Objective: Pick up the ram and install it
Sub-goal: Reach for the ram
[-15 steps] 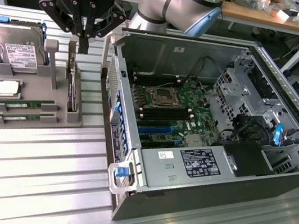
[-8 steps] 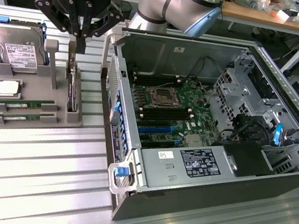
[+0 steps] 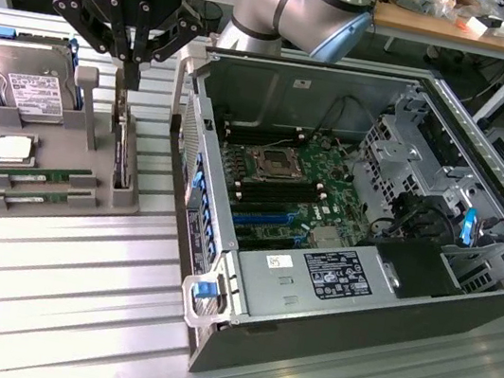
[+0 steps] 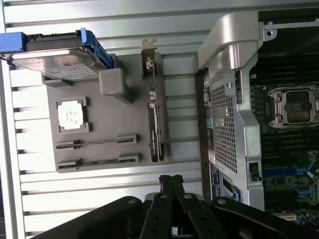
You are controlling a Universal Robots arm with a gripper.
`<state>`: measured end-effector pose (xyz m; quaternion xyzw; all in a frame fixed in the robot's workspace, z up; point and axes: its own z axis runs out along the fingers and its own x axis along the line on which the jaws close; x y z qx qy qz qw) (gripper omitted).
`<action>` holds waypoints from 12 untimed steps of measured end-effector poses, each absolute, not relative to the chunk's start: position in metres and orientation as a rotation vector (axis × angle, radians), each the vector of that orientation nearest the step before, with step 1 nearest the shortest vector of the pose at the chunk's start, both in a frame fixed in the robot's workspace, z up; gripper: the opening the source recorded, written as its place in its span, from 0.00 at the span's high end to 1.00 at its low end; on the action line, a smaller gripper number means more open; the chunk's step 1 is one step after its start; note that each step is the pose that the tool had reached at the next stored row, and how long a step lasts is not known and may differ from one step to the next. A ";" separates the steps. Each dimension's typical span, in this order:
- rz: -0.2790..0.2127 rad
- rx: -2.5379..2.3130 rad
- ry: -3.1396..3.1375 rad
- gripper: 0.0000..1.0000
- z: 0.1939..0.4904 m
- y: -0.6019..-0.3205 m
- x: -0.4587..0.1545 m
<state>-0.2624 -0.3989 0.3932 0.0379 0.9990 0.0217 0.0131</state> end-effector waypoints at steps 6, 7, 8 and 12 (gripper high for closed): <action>0.068 0.118 3.112 0.90 0.393 -0.399 -0.268; 0.068 0.118 3.112 0.90 0.393 -0.399 -0.269; 0.068 0.118 3.112 0.90 0.393 -0.399 -0.269; 0.068 0.118 3.112 0.90 0.393 -0.399 -0.272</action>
